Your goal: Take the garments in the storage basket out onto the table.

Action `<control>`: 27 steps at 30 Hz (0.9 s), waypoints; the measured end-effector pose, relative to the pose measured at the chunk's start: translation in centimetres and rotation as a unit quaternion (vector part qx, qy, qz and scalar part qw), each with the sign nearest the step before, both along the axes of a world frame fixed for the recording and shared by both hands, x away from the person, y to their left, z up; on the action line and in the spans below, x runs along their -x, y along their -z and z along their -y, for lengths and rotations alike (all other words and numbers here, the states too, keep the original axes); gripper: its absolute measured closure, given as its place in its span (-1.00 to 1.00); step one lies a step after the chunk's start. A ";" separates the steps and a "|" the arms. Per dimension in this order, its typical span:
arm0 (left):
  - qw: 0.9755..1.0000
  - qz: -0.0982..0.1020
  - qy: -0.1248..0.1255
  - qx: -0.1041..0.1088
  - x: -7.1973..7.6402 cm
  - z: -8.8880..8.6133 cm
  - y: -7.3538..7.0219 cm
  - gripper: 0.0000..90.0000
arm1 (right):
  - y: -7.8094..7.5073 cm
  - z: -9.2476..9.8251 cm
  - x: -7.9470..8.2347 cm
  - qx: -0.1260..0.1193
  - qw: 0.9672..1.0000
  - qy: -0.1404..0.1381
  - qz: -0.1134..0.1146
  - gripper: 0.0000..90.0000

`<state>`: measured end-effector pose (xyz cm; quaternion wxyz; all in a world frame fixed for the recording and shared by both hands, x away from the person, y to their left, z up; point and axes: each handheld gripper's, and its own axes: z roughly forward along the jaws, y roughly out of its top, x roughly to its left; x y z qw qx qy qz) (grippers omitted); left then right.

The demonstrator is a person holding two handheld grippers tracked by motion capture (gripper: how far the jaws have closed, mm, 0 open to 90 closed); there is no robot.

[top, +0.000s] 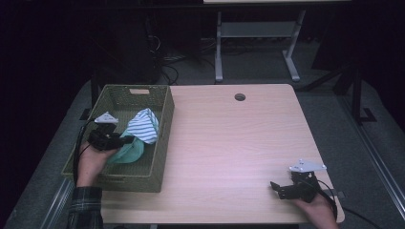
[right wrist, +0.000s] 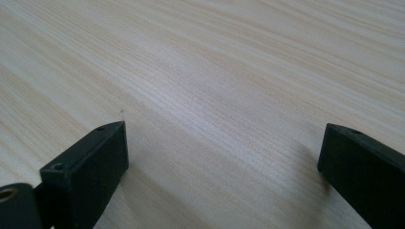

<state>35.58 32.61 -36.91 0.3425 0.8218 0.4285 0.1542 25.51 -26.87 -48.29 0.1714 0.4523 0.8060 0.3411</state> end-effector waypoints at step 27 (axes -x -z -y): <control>0.991 0.081 0.030 0.103 1.8 -0.8 -4.8 0.67 | 0.0 0.0 0.0 0.000 1.000 0.000 0.000 -0.94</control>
